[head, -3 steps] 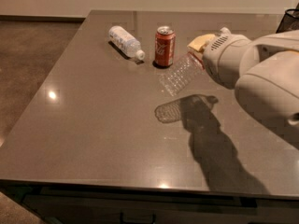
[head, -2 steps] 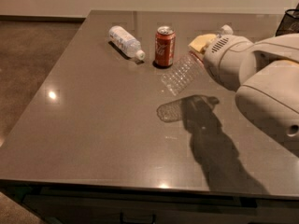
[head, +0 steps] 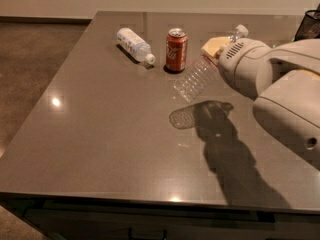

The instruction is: Place water bottle upright

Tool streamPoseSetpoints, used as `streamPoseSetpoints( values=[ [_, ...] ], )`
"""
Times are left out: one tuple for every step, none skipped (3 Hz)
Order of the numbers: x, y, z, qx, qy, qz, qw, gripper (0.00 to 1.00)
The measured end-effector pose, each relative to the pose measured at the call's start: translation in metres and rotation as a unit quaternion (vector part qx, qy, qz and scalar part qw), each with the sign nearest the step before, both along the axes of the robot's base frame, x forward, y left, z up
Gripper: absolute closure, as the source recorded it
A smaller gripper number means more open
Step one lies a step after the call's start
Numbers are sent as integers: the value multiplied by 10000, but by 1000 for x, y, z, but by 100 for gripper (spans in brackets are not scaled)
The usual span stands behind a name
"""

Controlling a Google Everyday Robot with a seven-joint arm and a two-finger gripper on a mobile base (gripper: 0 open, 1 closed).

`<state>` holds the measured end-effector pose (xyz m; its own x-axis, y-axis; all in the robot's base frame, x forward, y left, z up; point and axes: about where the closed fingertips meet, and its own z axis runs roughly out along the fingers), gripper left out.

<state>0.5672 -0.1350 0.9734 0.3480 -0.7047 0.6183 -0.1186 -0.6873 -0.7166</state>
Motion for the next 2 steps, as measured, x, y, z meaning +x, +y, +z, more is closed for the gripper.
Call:
streamPoseSetpoints(
  values=[
    [10,9,-1,-219,-387,487,9978,100],
    [16,33,-10,-414,-850,1191,9884,100]
  ],
)
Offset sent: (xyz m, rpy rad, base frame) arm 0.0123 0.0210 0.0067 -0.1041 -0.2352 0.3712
